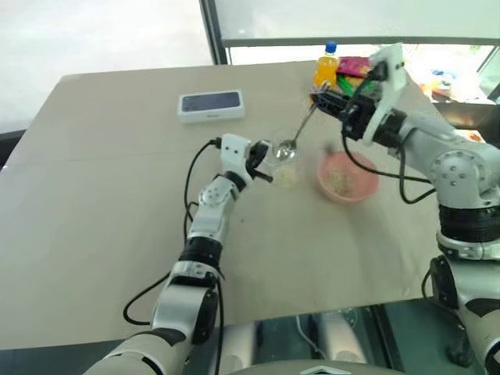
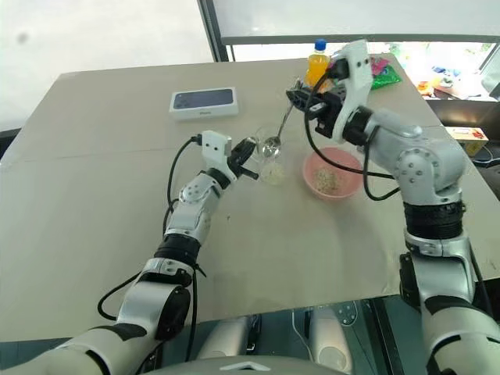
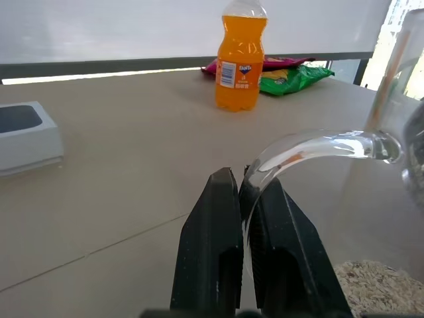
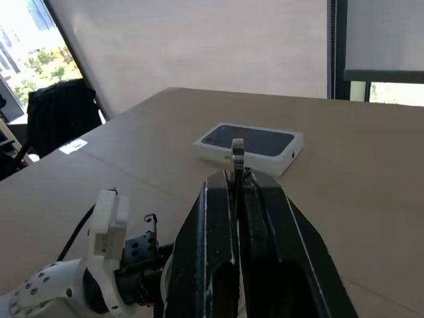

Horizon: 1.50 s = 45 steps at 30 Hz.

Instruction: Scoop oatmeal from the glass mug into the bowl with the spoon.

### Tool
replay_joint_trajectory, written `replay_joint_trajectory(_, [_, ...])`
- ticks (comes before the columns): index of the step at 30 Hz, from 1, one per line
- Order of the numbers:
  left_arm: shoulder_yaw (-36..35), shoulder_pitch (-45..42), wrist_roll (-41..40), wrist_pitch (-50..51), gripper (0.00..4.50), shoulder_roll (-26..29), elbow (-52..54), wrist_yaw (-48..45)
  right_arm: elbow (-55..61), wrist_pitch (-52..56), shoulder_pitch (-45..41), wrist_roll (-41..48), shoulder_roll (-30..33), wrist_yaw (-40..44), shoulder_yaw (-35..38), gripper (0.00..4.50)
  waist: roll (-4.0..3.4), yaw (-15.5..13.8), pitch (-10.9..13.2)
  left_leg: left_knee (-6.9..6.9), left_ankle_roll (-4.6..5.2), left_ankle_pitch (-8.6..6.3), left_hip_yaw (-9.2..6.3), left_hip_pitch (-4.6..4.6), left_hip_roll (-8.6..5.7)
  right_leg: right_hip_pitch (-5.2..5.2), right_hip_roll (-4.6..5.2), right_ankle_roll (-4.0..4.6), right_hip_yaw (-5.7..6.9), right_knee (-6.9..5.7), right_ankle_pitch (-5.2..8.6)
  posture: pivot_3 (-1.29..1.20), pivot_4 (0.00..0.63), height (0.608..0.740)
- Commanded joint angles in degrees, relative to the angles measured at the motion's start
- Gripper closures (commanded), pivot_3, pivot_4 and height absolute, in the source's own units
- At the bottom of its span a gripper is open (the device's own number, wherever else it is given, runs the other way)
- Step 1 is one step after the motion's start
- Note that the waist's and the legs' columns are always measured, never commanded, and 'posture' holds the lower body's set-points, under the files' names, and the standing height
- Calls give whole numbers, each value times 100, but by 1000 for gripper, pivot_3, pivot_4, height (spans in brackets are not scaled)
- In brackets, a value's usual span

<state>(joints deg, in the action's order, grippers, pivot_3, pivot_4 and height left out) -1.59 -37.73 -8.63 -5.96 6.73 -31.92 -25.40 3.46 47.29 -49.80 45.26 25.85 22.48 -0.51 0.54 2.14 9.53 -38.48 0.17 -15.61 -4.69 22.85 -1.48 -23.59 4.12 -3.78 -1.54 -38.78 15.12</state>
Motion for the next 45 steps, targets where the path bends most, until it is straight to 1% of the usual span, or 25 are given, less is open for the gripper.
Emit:
replay_joint_trajectory(1, [106,156,72,199,4459,19,242,-7,-23,-210,-274,-276,-132,278,-39,4500,0,4,0,0,-6,3,0,0,0,0,0,0,0,0,0,0,150,740])
replay_joint_trajectory(3, [71,185,69,218,4500,32,339,45,-72,-250,-308,-405,-189,369,-38,3781,0,2,0,0,-7,4,-1,0,0,0,0,0,0,1,0,0,150,740])
replay_joint_trajectory(4, [53,191,77,215,4500,40,383,81,-94,-272,-324,-456,-219,411,-24,3517,0,3,0,0,-7,4,0,0,0,0,0,0,0,1,0,0,150,740])
replay_joint_trajectory(5, [47,198,88,219,4500,53,416,100,-113,-306,-338,-516,-250,431,-8,2955,0,4,0,0,-7,4,0,0,0,0,0,0,0,1,0,0,150,740])
replay_joint_trajectory(6, [46,207,102,213,4500,66,443,118,-119,-348,-346,-583,-277,440,6,2593,0,4,0,0,-7,4,1,0,0,0,0,0,-1,2,0,0,150,740])
replay_joint_trajectory(7, [40,219,102,206,4500,71,482,135,-133,-406,-360,-652,-300,432,32,2033,0,5,0,0,-7,4,-1,0,0,0,0,0,0,1,0,0,150,740])
replay_joint_trajectory(8, [47,242,96,202,4500,77,527,121,-160,-464,-380,-698,-308,409,100,1735,0,6,0,1,-7,4,-1,0,0,-1,0,0,0,1,0,0,150,740])
replay_joint_trajectory(14, [29,303,-71,227,4500,20,606,-40,-184,-533,-349,-843,-334,379,305,1735,0,4,0,1,-7,4,1,0,0,-2,0,0,-1,0,0,0,150,740])
replay_joint_trajectory(15, [15,284,-28,190,4143,25,567,30,-153,-514,-331,-855,-349,379,316,1669,0,5,0,1,-7,4,1,0,0,-2,0,0,-1,0,0,0,150,740])
replay_joint_trajectory(17, [-5,249,-33,156,3694,36,505,21,-118,-495,-297,-878,-366,387,329,1639,0,8,0,2,-7,4,1,0,1,-3,0,0,-2,1,0,0,150,740])
replay_joint_trajectory(28, [-73,308,-61,43,3694,80,625,64,-109,-491,-229,-952,-399,417,374,1639,-1,10,0,2,-7,4,2,1,1,-4,0,0,-2,0,0,0,150,740])
replay_joint_trajectory(33, [-68,453,-68,136,3694,169,901,50,-11,-451,-154,-935,-396,428,397,1639,-1,17,0,3,-7,4,2,1,1,-4,0,0,-2,0,0,0,150,740])
replay_joint_trajectory(41, [-65,1225,-344,476,3694,346,2298,-141,384,-291,146,-801,-144,438,721,1639,-1,6,1,5,-7,4,2,1,3,-5,1,0,-5,2,0,0,150,740])
replay_joint_trajectory(45, [-83,1745,-487,566,3694,545,3040,-312,655,-191,451,-696,124,383,1079,1639,-1,-6,1,5,-3,1,2,2,4,-5,1,0,-5,3,0,0,150,740])
